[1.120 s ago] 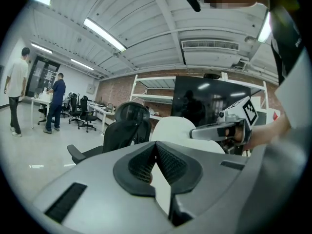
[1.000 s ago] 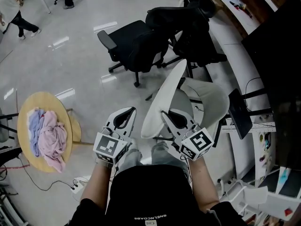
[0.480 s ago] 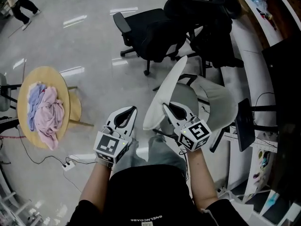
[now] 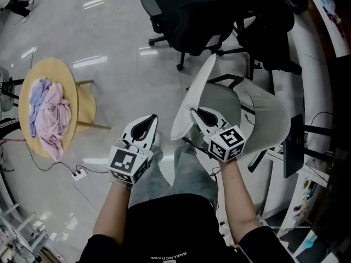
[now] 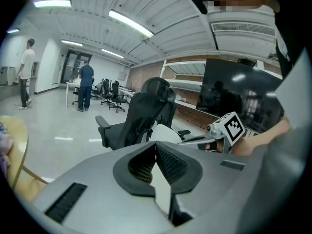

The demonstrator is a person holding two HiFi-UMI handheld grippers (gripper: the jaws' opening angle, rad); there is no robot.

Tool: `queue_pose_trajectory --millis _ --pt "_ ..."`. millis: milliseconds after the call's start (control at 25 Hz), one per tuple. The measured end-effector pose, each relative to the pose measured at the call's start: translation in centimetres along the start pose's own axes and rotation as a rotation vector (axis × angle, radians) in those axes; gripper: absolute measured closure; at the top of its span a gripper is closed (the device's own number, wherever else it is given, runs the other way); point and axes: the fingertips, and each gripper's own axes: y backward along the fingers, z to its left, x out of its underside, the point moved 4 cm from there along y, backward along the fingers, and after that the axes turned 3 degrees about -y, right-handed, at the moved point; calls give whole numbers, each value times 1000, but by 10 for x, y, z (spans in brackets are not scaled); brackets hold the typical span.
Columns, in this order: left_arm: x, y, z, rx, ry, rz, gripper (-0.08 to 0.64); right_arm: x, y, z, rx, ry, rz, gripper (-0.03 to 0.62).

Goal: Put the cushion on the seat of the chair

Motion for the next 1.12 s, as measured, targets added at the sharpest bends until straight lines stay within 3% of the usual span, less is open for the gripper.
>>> queue_pose_trajectory --millis 520,1120 --pt "69 -22 10 -39 45 112 546 79 -41 -50 -30 -72 85 555" --pt "97 -51 -28 70 13 200 546 136 -13 -102 63 -185 114 555"
